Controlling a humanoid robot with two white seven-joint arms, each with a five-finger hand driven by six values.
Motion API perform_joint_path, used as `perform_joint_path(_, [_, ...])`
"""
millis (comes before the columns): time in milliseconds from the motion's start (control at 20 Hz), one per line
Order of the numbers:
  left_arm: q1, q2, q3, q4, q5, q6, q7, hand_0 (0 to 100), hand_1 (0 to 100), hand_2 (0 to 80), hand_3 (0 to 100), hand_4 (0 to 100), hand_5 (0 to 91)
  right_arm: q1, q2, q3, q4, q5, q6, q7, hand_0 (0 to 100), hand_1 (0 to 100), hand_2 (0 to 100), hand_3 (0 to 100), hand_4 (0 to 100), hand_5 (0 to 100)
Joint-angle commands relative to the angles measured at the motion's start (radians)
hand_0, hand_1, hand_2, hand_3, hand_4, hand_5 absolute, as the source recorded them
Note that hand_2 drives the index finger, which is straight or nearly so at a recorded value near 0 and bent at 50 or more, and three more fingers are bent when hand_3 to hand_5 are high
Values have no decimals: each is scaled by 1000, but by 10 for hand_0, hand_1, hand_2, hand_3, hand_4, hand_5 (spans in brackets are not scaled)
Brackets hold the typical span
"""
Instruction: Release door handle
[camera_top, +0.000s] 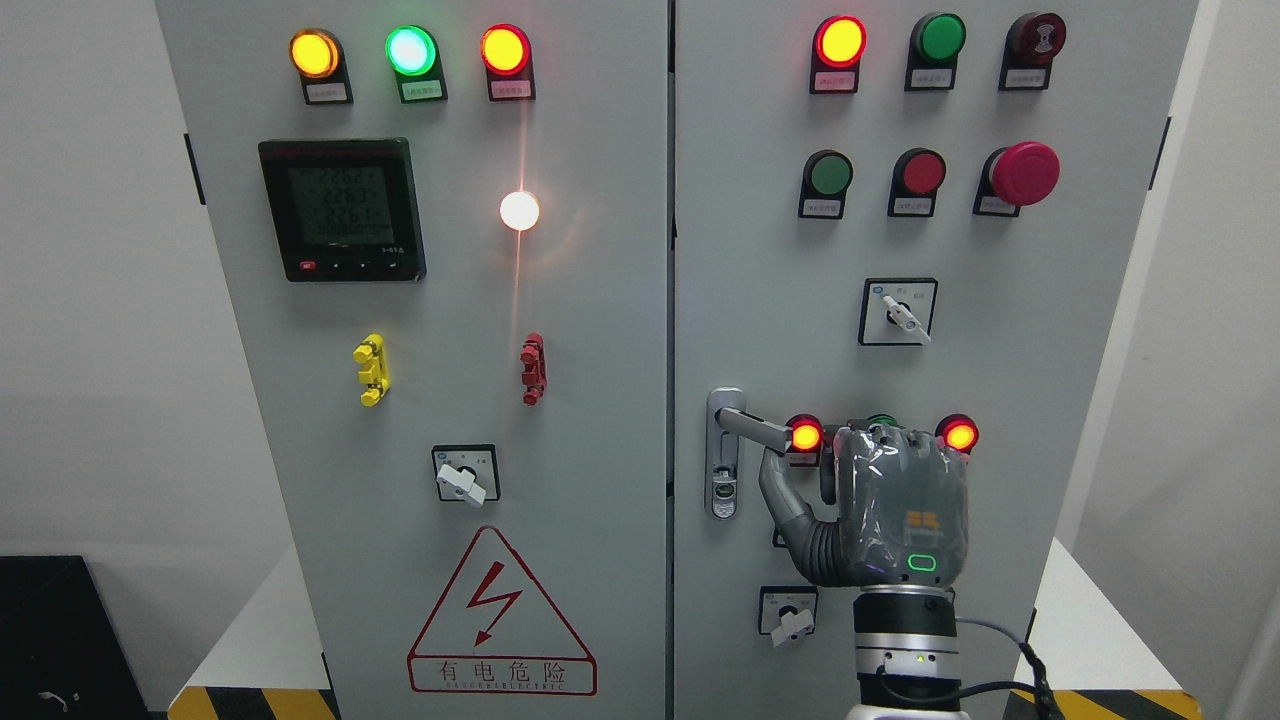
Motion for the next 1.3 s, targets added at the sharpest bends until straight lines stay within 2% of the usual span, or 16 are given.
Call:
perform_joint_path(0, [0,0,0,0,0,-1,-1,120,556,0,0,0,0,0,-1,-1,-5,0,-1,0,499,341,998,1000,969,1000])
perform_joint_path(952, [0,0,0,0,0,-1,-1,120,556,0,0,0,0,3,-1,1,-5,0,-1,0,503,337,998,1000,968,1000])
perform_joint_path(1252, [0,0,0,0,0,-1,-1,120,556,0,0,0,0,17,-5,1,-10,0,-1,-13,511,332,997,1000,967,1000])
